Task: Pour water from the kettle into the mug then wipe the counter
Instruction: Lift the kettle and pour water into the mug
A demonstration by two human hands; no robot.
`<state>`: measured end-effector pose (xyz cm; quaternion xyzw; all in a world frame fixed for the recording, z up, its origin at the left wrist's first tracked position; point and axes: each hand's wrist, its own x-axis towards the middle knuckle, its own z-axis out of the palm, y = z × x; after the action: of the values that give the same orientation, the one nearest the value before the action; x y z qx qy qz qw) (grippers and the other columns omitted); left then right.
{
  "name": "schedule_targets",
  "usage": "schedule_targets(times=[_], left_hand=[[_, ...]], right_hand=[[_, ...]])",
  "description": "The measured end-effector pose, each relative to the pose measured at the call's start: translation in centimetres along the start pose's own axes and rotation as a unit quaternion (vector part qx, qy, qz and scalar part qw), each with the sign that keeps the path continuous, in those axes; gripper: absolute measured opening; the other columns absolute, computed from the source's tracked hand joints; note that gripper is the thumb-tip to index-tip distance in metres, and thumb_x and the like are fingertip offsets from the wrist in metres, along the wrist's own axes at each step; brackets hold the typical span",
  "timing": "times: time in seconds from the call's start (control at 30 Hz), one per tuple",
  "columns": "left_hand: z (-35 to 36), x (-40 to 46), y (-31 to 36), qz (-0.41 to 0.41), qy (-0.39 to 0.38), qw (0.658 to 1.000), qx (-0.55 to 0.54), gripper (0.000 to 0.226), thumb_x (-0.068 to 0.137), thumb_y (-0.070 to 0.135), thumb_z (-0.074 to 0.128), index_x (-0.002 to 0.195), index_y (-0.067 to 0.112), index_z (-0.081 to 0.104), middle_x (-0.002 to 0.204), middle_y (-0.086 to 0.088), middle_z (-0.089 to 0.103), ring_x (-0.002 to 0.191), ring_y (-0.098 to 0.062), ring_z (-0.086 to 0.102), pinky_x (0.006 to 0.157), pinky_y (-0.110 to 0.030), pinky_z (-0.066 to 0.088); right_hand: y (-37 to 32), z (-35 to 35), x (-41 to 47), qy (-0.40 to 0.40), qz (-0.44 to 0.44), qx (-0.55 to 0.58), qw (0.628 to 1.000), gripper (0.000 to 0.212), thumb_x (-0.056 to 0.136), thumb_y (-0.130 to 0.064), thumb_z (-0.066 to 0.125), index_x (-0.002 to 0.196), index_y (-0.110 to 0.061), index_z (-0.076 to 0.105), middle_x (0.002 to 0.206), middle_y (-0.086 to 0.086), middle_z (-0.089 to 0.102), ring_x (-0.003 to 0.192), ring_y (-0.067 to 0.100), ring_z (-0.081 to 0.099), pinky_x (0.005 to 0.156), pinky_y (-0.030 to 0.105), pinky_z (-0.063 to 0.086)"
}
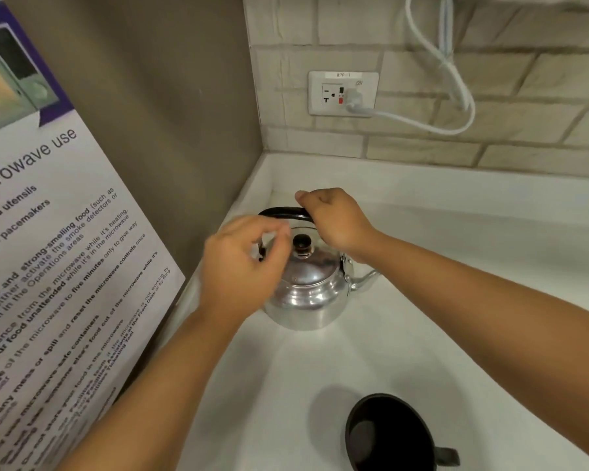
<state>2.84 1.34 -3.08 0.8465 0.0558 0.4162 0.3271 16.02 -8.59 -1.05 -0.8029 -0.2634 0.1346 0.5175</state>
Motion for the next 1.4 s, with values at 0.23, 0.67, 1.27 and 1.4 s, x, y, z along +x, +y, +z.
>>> schedule_targets(times=[0.23, 0.67, 1.27, 1.4], left_hand=[[2.6, 3.1, -1.3, -0.324, 0.021, 0.939, -0.114, 0.048, 0.097, 0.046, 0.044, 0.08, 0.009, 0.068, 0.083, -0.009, 0.068, 0.072, -0.005, 0.059, 0.067, -0.017, 0.041], [-2.1, 3.9, 5.1, -0.386, 0.122, 0.863, -0.303, 0.031, 0.078, 0.029, 0.054, 0.057, 0.022, 0.032, 0.056, 0.0, 0.026, 0.053, -0.016, 0.027, 0.047, -0.032, 0.02], [-10.0, -1.1, 10.9, -0.297, 0.069, 0.924, -0.233, 0.052, 0.076, 0.028, 0.057, 0.039, 0.022, 0.022, 0.04, 0.011, 0.017, 0.039, -0.009, 0.015, 0.037, -0.025, 0.012], [-9.7, -2.4, 11.7, -0.279, 0.056, 0.935, -0.209, 0.052, 0.073, 0.029, 0.055, 0.031, 0.019, 0.026, 0.037, 0.011, 0.016, 0.04, -0.01, 0.013, 0.045, -0.028, 0.013]], right_hand=[[-0.6, 0.2, -0.7, 0.02, 0.016, 0.029, 0.999, 0.053, 0.091, -0.03, 0.053, 0.047, -0.02, 0.026, 0.032, -0.012, 0.023, 0.031, 0.006, 0.025, 0.047, 0.028, 0.024], [-5.9, -4.7, -9.9, 0.167, -0.107, 0.039, 0.979, 0.028, 0.095, -0.03, 0.05, 0.077, -0.012, 0.062, 0.065, -0.012, 0.058, 0.06, 0.0, 0.053, 0.067, 0.023, 0.044], [7.9, 0.5, -27.0, 0.264, 0.161, 0.094, 0.946, 0.042, 0.094, -0.042, 0.045, 0.068, -0.009, 0.05, 0.068, 0.011, 0.049, 0.064, 0.021, 0.047, 0.061, 0.033, 0.041], [8.2, -0.2, -27.2, 0.267, 0.154, 0.076, 0.948, 0.051, 0.093, -0.04, 0.045, 0.068, 0.004, 0.048, 0.067, 0.01, 0.046, 0.063, 0.02, 0.044, 0.061, 0.032, 0.039]])
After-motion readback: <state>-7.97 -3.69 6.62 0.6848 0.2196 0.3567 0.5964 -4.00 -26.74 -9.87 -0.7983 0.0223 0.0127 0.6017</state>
